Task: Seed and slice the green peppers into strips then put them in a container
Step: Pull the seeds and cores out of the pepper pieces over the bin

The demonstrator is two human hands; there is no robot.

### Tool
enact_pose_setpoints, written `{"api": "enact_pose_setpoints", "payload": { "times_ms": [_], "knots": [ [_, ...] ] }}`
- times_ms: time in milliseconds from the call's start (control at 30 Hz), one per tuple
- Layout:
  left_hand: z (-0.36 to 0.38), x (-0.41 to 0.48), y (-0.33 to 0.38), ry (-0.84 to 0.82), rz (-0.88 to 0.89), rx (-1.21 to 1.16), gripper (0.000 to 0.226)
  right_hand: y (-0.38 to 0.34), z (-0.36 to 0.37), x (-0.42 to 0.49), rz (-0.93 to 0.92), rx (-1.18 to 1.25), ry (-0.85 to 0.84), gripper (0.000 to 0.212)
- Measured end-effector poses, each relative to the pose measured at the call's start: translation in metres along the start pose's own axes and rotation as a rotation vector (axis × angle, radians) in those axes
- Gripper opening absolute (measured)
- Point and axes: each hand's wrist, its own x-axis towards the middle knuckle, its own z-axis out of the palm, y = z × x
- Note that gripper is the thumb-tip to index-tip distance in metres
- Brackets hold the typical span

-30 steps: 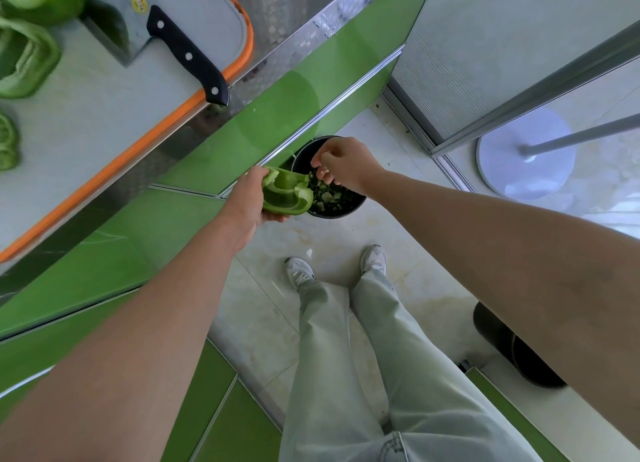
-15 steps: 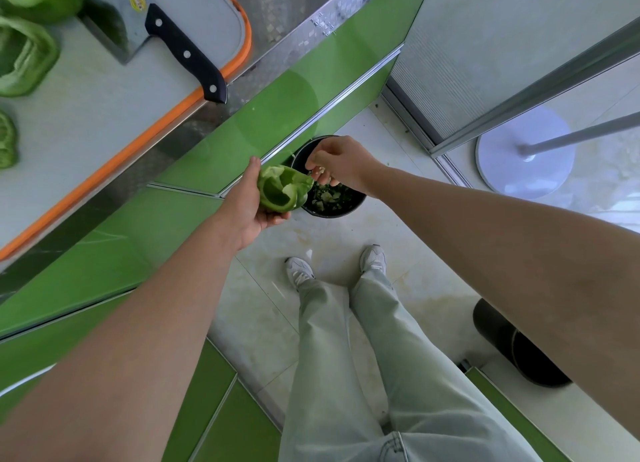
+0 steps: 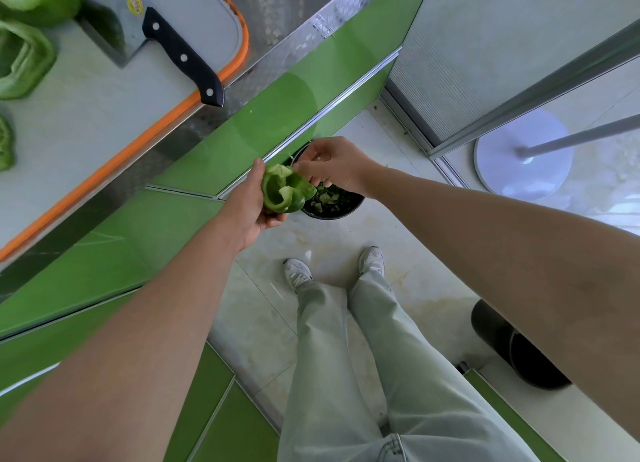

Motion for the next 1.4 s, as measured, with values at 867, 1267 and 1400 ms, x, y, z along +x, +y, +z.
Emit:
{"api": "enact_pose_setpoints", "payload": {
  "times_ms": [867, 1267, 1400],
  "knots": [
    [0.017, 0.009, 0.003, 0.285, -0.038, -0.287, 0.047, -0.001, 0.001, 0.0, 0.071, 0.068, -0.075, 0.035],
    [0.01, 0.009, -0.003, 0.243, 0.068, -0.397, 0.046, 0.008, -0.012, -0.003, 0.149, 0.031, 0.128, 0.02],
    [0.007, 0.003, -0.006, 0.212, 0.045, -0.517, 0.039, 0.01, -0.012, -0.005, 0.153, 0.03, 0.101, 0.008]
  ]
}}
